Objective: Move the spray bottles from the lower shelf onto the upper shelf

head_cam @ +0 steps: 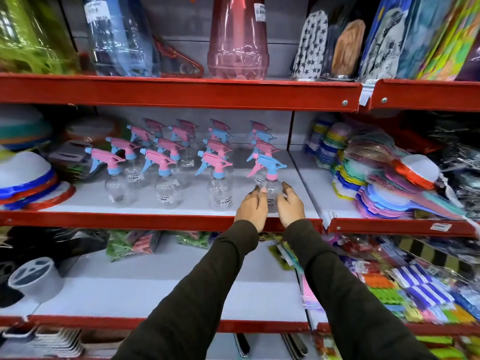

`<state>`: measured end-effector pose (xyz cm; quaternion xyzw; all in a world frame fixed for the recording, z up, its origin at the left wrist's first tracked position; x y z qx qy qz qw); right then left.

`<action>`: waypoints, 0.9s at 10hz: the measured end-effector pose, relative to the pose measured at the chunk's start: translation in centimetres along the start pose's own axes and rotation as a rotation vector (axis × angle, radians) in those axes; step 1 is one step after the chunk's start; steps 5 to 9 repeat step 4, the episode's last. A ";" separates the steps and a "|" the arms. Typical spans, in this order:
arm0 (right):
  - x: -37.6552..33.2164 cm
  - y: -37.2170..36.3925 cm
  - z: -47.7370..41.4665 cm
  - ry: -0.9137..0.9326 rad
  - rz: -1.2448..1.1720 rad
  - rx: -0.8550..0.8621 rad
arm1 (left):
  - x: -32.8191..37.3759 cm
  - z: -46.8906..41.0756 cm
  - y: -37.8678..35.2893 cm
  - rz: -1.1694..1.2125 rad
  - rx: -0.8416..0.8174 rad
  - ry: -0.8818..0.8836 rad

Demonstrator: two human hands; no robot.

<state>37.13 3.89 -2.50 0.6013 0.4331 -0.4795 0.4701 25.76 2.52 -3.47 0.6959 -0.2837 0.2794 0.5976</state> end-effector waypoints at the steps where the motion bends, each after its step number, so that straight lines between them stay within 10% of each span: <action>1: 0.3 0.1 -0.5 -0.007 0.015 -0.007 | 0.1 -0.1 -0.4 -0.024 -0.002 0.005; 9: -1.8 1.5 1.9 0.178 -0.237 0.083 | -1.5 1.1 2.0 0.020 0.182 -0.027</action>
Point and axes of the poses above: each hand's wrist, its own z-axis away from the middle knuckle, its own y-axis out of the back of the hand, x = y × z, the point moved 1 cm from there along -z, towards the middle knuckle, and after that the axes turned 14 degrees about -z, right-handed, at the moved point
